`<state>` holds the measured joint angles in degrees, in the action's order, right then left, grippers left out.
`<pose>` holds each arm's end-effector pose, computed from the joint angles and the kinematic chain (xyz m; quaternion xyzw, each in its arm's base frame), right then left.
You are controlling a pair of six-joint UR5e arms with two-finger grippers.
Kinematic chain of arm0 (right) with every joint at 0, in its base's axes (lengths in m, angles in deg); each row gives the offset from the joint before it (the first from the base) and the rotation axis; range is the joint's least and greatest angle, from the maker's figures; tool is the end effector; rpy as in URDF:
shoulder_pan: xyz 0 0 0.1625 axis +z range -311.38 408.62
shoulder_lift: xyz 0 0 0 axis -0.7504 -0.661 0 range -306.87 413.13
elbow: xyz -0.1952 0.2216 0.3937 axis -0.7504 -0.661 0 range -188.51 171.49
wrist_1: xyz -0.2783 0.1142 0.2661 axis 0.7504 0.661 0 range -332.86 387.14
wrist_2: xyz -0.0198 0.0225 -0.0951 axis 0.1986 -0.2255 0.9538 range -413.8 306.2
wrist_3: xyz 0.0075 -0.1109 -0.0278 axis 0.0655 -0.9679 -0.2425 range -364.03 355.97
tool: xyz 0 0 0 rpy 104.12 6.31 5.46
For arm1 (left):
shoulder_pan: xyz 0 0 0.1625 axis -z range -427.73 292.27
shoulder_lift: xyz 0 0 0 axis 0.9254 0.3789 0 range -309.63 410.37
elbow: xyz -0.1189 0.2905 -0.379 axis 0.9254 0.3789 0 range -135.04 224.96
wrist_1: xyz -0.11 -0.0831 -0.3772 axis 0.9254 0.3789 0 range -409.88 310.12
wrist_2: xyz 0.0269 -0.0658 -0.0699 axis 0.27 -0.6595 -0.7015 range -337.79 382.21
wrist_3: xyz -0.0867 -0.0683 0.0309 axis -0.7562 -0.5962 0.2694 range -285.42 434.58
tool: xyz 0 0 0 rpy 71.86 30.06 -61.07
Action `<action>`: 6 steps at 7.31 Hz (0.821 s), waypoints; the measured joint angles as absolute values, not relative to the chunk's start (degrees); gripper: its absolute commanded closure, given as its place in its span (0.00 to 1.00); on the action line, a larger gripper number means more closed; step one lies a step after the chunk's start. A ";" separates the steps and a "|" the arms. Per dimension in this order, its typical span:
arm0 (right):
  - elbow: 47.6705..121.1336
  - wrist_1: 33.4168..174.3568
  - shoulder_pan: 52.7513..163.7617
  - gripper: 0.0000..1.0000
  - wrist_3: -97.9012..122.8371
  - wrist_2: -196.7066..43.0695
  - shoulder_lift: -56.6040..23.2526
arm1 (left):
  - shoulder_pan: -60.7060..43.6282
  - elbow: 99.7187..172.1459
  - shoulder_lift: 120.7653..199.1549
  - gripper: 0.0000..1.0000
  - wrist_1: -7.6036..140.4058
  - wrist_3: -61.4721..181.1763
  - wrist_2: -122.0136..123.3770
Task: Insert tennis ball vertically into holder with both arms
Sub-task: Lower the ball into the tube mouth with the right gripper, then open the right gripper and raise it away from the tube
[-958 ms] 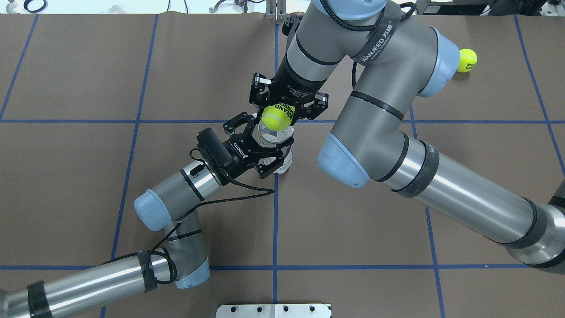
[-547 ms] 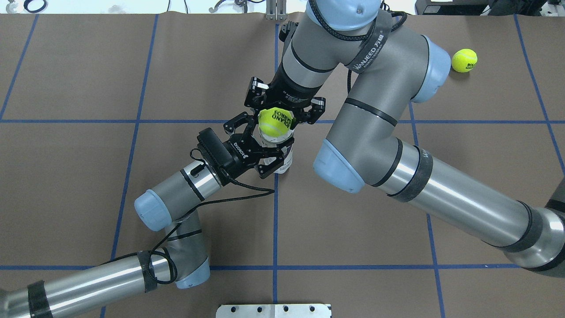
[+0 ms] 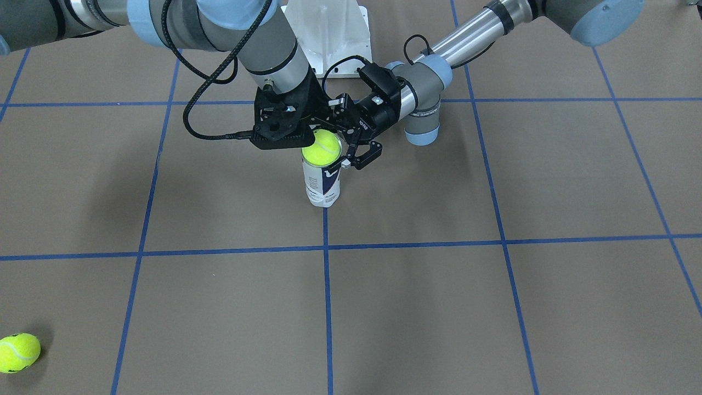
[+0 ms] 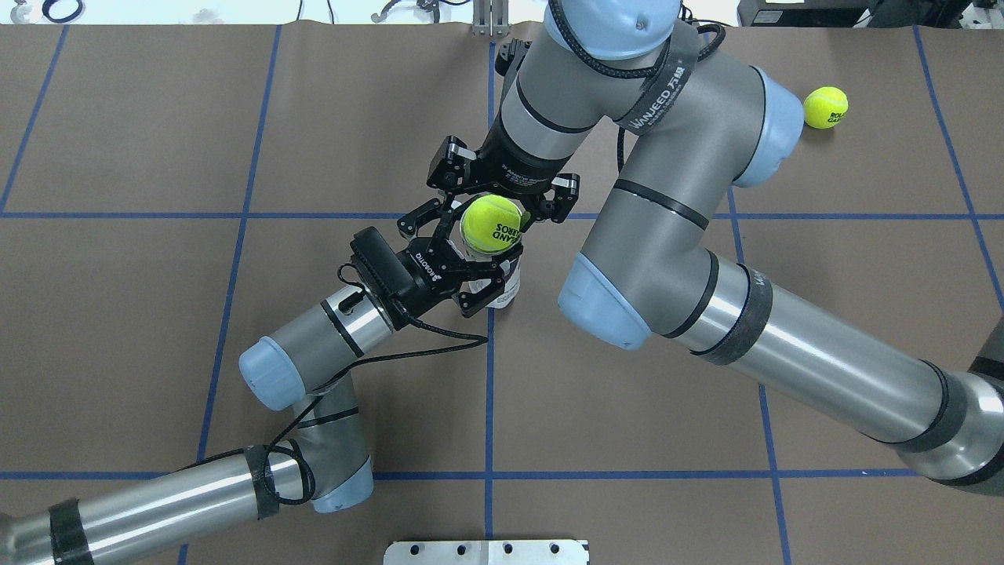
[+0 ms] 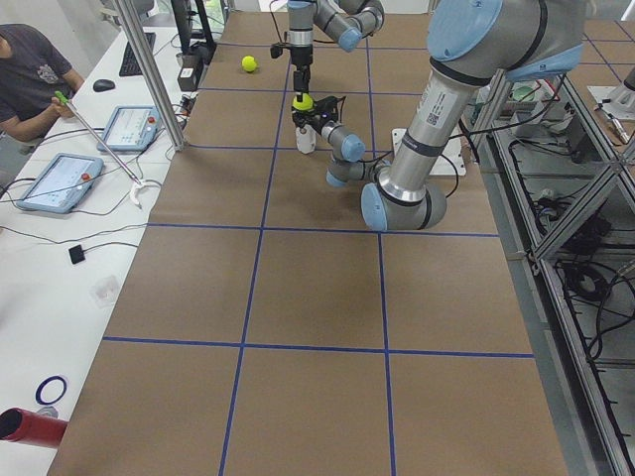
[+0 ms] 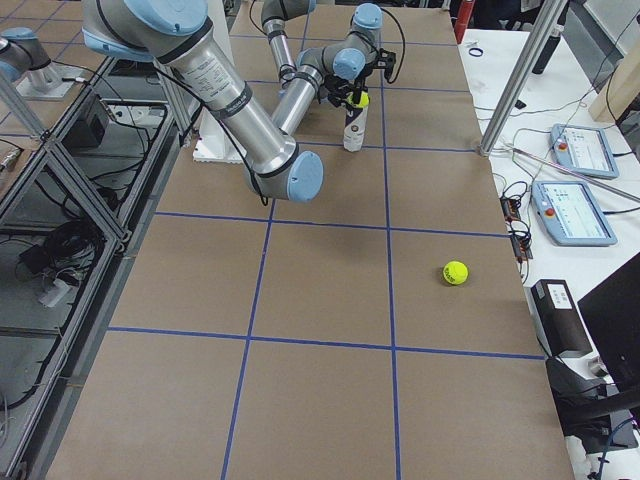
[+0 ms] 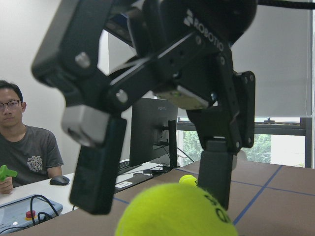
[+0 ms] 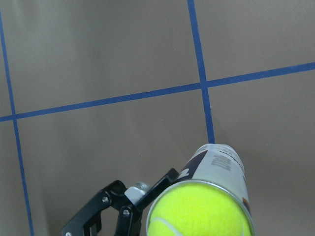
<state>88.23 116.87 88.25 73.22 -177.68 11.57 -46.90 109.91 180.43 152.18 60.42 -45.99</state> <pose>-0.5099 -0.5124 0.1498 -0.0351 -0.5131 0.0650 0.8551 0.5987 -0.4160 0.2974 0.7127 0.5214 0.0519 0.4663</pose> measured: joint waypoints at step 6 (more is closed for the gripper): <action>91.73 117.06 91.41 0.01 72.75 -179.26 7.07 | -46.90 109.93 180.36 0.12 152.26 60.34 -45.99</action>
<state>91.73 117.06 91.41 72.75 -179.26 7.07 -46.90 109.93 180.36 152.26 60.34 -45.99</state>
